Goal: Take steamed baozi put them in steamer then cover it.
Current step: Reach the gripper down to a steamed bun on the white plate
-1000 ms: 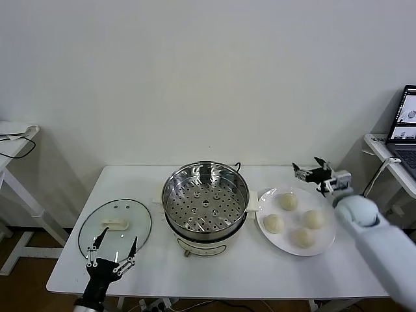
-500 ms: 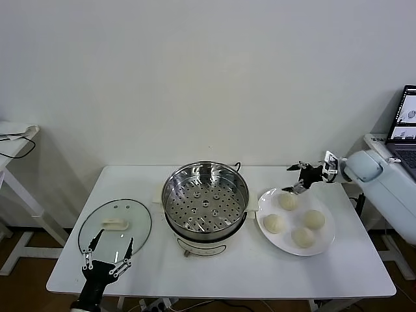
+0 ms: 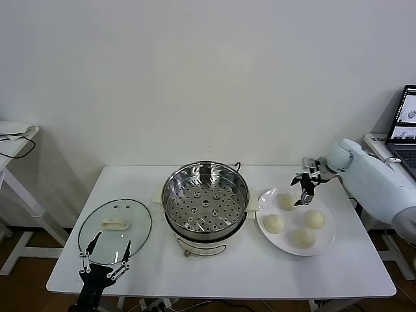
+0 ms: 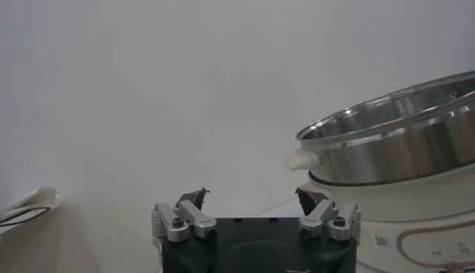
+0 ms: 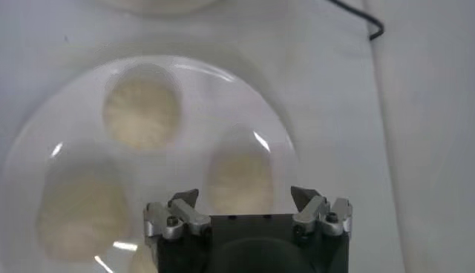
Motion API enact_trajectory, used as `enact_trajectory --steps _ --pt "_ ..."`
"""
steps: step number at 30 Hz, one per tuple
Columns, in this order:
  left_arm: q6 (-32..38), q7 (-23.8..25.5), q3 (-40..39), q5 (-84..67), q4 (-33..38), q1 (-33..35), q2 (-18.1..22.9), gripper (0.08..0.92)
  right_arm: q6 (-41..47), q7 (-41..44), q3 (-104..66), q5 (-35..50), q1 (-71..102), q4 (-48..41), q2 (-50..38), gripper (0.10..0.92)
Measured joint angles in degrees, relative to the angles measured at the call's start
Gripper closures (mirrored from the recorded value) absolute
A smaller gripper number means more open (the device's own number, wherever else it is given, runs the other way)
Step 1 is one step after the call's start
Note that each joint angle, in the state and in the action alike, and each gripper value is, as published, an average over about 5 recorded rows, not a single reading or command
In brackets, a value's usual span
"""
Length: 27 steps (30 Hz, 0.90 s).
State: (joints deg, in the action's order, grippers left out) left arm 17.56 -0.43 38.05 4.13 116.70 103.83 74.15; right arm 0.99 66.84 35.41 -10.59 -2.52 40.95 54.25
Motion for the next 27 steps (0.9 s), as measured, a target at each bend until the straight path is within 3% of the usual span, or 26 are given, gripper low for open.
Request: enact_trajectory --steps 9,17,27 --pt "0.2 -0.1 -0.1 0.0 -0.5 0.1 0.1 0.177 -0.9 -0.6 -0.4 -3.9 0.3 -5.3 4.2 0.211" --pt "0.3 -0.3 0.1 0.0 -0.5 0.2 0.1 0.177 -1.2 -1.3 -0.5 -5.1 0.6 -7.4 5.8 0.327" --pt "0.3 -0.5 0.7 -0.1 0.1 0.5 0.1 0.177 -1.5 -1.6 1.4 -3.4 -0.8 -4.5 4.4 0.358"
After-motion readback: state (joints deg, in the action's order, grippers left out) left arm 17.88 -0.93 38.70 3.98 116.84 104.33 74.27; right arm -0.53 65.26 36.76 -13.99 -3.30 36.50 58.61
